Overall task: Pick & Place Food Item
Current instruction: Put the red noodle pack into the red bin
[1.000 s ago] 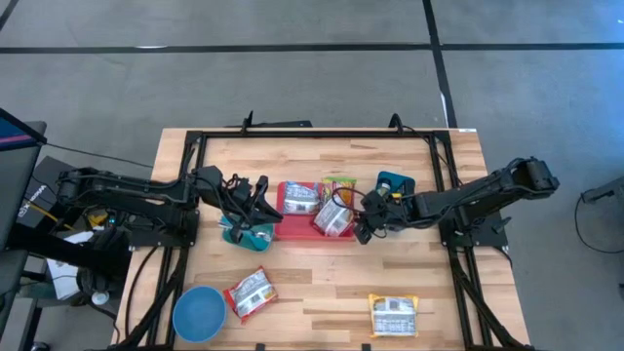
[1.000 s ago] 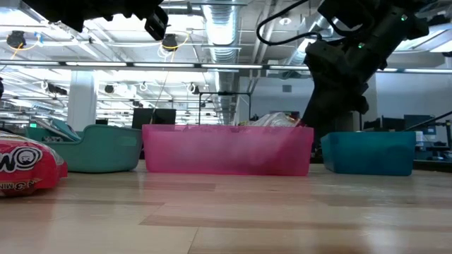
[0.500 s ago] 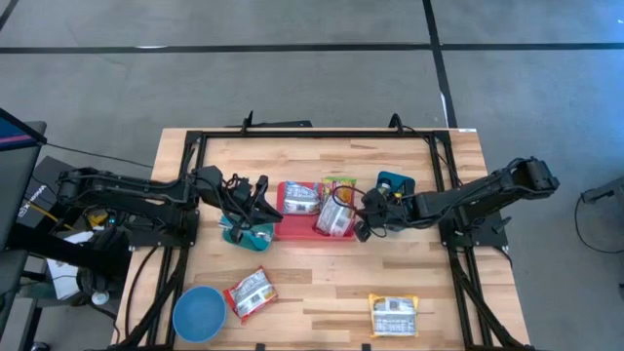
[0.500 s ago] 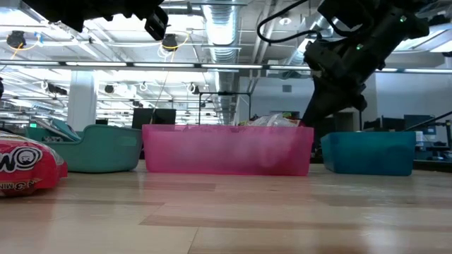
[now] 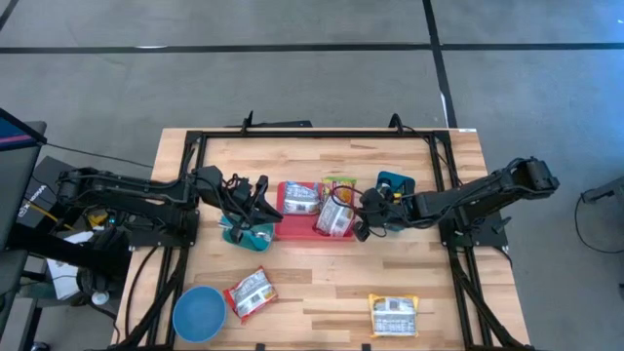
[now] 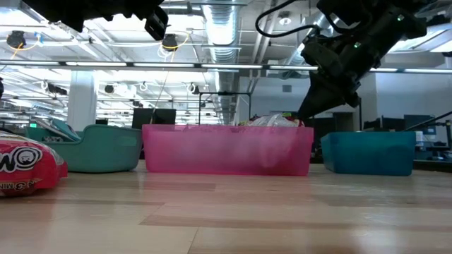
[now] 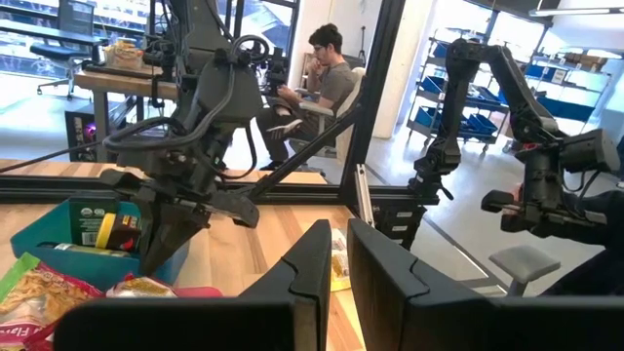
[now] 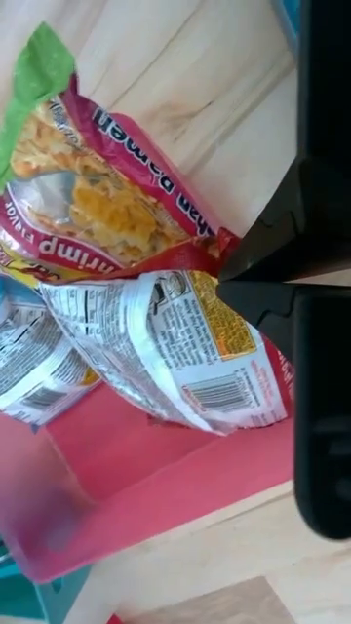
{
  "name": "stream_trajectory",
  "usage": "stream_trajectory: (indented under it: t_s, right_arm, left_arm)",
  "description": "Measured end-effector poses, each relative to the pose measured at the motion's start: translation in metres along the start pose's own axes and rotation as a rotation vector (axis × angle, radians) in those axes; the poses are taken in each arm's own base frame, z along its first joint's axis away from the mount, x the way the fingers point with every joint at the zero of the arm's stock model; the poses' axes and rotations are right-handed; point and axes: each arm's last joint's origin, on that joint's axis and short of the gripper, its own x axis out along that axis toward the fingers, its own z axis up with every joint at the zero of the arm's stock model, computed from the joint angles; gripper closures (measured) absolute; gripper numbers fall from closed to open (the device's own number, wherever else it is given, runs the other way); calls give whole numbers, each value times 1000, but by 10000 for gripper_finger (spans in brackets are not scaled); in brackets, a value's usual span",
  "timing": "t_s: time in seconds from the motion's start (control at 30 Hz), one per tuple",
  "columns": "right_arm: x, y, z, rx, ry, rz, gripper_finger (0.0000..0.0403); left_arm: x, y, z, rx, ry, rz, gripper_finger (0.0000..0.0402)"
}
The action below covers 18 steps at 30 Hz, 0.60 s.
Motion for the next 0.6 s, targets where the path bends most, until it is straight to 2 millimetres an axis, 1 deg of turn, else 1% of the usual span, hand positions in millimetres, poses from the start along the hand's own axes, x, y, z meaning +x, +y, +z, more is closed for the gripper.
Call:
stream_trajectory:
  t_s: [0.1, 0.3, 0.37, 0.43, 0.6]
  right_arm:
    - [-1, 1, 2, -30, 3, 8, 403]
    - [-5, 6, 11, -36, 14, 15, 402]
    - [-6, 5, 11, -47, 33, 2, 395]
    - [-7, 3, 10, -53, 52, -13, 380]
    - [-5, -3, 8, -42, 86, -54, 320]
  left_arm:
    - [0, 0, 0, 0, 0, 0, 369]
    - [0, 0, 0, 0, 0, -1, 369]
    - [0, 0, 0, 0, 0, -1, 369]
    - [0, 0, 0, 0, 0, -1, 369]
    - [0, 0, 0, 0, 0, -1, 369]
